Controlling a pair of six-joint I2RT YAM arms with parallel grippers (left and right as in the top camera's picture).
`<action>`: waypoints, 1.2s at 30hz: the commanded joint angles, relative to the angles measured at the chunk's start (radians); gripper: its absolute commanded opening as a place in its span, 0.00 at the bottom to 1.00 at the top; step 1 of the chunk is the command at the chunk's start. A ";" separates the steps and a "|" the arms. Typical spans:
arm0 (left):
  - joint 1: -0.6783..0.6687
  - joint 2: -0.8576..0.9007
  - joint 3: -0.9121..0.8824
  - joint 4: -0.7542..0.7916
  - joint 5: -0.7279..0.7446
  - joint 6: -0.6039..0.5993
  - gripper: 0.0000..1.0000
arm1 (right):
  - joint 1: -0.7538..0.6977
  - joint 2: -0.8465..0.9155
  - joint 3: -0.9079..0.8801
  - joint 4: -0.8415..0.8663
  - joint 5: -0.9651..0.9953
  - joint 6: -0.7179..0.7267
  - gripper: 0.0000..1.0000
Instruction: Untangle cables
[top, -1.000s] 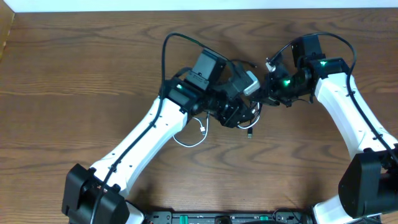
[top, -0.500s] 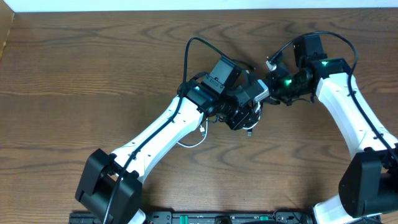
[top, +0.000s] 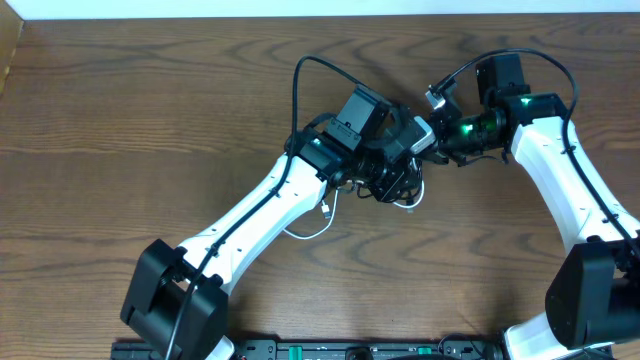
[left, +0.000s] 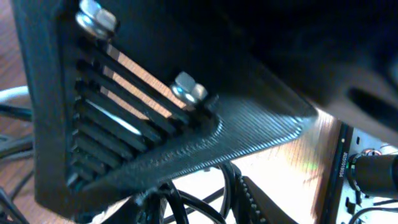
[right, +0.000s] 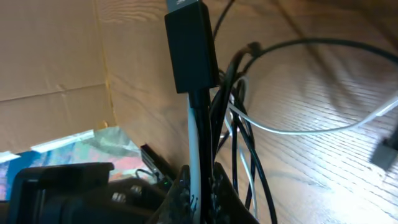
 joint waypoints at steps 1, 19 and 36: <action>-0.006 0.024 0.009 0.003 -0.012 -0.019 0.41 | 0.016 -0.008 0.010 0.024 -0.189 -0.009 0.04; 0.056 -0.011 0.010 0.051 -0.012 -0.248 0.07 | -0.050 -0.008 0.010 0.143 0.001 0.110 0.59; 0.191 -0.128 0.010 0.032 -0.011 -0.397 0.08 | 0.000 -0.008 -0.005 0.060 0.283 -0.012 0.85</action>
